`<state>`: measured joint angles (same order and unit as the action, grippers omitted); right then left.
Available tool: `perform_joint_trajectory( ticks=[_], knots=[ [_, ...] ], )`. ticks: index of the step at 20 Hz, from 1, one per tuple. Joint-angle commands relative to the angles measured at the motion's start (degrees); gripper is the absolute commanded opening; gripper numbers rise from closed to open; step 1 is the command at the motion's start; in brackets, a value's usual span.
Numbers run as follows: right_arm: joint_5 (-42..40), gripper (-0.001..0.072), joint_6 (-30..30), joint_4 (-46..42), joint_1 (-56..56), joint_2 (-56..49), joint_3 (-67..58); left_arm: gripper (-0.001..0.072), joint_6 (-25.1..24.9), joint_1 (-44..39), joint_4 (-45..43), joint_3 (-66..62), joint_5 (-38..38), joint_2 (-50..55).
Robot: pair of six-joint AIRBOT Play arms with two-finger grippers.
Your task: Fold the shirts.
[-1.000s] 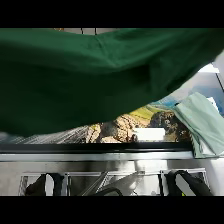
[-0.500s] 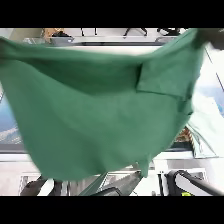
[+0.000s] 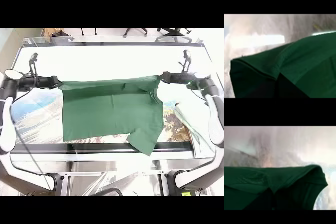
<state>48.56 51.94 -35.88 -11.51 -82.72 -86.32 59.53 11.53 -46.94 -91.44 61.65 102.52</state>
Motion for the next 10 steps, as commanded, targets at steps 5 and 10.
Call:
perform_joint_trajectory(
  ticks=[5, 10],
  knots=[
    [4.3, 0.0018, 1.2, -11.6, 0.1, -3.7, -2.8, 0.0011, 3.5, -0.2, -4.8, -14.3, 9.5, 11.9],
    [3.9, 0.0018, 2.0, -14.1, 0.2, -4.7, 1.5, 0.0012, 4.0, -2.4, -7.6, -14.2, 9.9, 13.9]
  ],
)
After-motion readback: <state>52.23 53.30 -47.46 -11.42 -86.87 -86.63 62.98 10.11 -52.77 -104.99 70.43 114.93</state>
